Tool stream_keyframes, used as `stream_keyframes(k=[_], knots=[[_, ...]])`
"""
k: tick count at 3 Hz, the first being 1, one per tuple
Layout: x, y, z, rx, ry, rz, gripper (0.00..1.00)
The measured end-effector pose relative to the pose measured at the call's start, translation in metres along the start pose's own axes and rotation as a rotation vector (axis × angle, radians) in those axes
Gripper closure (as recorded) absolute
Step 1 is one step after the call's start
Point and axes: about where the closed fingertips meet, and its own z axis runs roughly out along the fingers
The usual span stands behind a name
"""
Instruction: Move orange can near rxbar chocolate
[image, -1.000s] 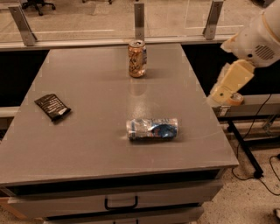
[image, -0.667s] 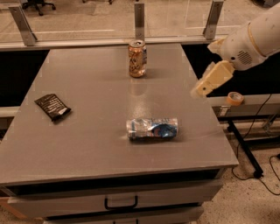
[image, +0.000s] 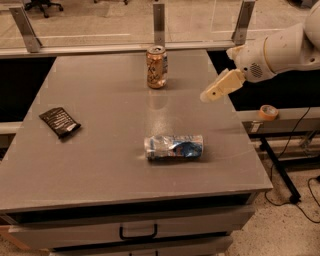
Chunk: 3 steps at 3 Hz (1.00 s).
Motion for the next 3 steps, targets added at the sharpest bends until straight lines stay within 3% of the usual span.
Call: stream_keyframes(k=[2,3], knots=[[-0.040,-0.015,0.061,-0.010,-0.132,0.123,0.00],[-0.059,-0.008,0.097,-0.052,-0.170,0.165,0.00]])
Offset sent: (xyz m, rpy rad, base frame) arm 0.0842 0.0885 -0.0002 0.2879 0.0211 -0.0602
